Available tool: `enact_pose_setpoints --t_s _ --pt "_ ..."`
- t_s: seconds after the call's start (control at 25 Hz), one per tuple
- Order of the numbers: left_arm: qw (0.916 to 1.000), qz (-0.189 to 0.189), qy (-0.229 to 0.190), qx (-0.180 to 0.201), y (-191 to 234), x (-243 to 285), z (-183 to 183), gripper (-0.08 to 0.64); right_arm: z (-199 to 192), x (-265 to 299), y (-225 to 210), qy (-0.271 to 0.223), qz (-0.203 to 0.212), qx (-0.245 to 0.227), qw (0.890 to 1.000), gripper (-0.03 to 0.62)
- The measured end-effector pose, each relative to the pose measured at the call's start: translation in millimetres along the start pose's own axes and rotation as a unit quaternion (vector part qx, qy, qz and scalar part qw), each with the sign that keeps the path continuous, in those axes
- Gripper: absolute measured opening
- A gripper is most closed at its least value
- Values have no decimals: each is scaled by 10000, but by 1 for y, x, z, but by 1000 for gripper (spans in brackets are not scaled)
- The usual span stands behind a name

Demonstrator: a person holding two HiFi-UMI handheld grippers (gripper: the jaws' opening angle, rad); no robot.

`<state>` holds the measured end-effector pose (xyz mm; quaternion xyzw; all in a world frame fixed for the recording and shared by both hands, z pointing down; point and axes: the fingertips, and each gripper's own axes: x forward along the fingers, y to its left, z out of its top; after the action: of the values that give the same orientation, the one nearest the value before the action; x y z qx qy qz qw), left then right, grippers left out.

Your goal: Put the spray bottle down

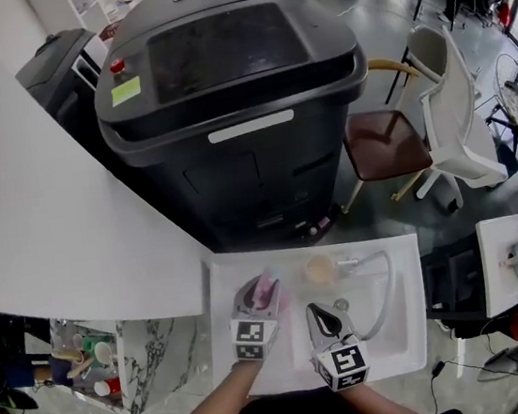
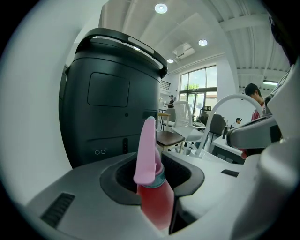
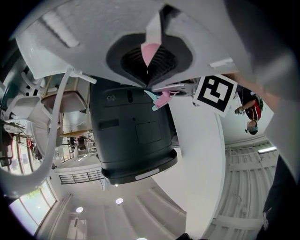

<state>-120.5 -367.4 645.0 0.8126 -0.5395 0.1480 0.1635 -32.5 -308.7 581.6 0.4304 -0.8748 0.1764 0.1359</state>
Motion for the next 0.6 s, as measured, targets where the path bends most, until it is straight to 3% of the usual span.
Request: enact_pose_setpoints --t_s 0.24,0.6 --pt "9997 94 -68 234 14 37 5 147 8 17 -3 -102 -28 -102 9999 -2" --pt "9984 286 145 463 22 78 -7 147 -17 32 -10 157 71 69 9998 -2"
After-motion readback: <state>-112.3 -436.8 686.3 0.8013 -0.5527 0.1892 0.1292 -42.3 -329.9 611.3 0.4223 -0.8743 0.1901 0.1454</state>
